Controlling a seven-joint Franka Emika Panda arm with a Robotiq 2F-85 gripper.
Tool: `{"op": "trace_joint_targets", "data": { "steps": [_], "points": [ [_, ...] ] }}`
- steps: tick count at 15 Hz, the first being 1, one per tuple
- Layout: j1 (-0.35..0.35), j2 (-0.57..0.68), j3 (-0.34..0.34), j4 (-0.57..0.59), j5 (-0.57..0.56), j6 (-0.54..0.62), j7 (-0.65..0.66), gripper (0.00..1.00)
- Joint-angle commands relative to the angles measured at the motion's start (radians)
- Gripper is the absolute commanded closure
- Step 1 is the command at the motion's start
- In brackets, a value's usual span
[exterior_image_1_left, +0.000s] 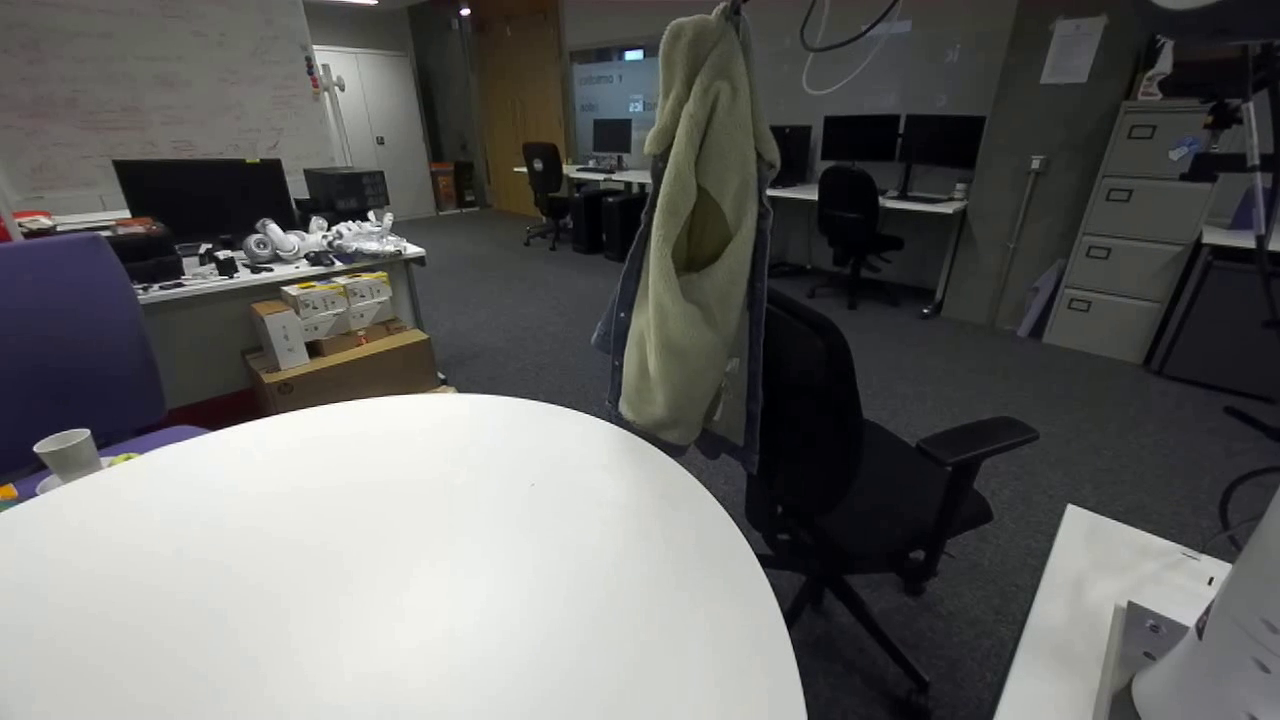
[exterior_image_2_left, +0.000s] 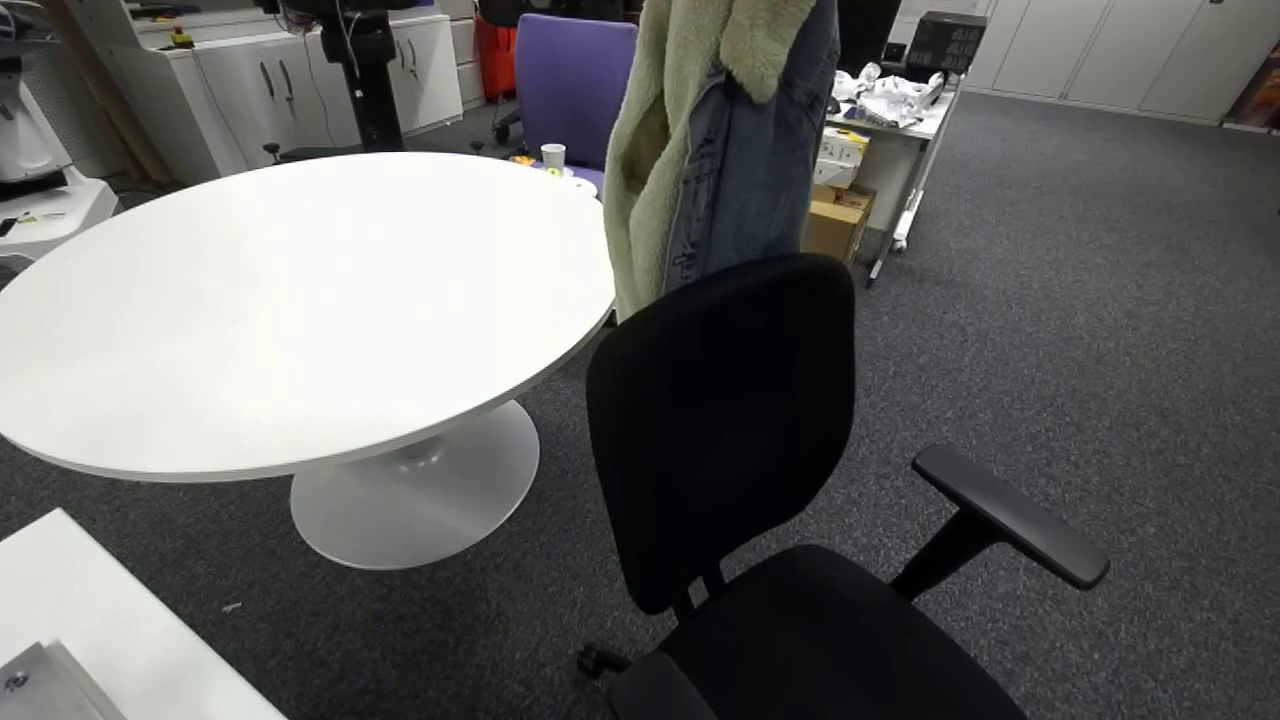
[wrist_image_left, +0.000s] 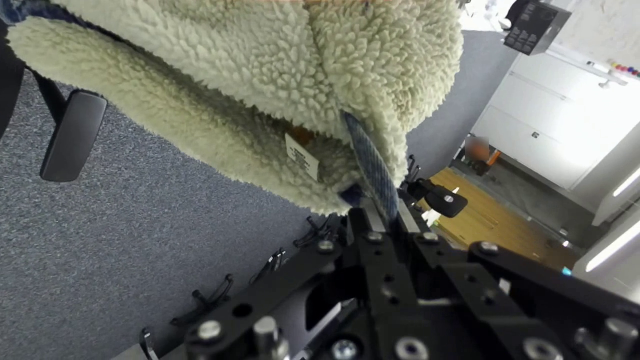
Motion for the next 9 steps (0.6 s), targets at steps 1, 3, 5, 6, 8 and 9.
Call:
{"op": "trace_joint_targets", "data": {
  "steps": [1,3,5,6,8,9],
  "points": [
    [-0.058,0.034,-0.019,0.179,0.049,-0.009,0.026,0.98],
    [-0.096,0.04,-0.032,0.209,0.079,-0.01,0.044,0.98],
    [-0.143,0.049,-0.048,0.227,0.113,-0.019,0.068,0.98],
    [-0.17,0.05,-0.057,0.226,0.134,-0.023,0.079,0.98],
    [-0.23,0.057,-0.074,0.223,0.181,-0.039,0.089,0.98],
    [-0.264,0.066,-0.084,0.213,0.203,-0.045,0.086,0.98]
  ]
}}
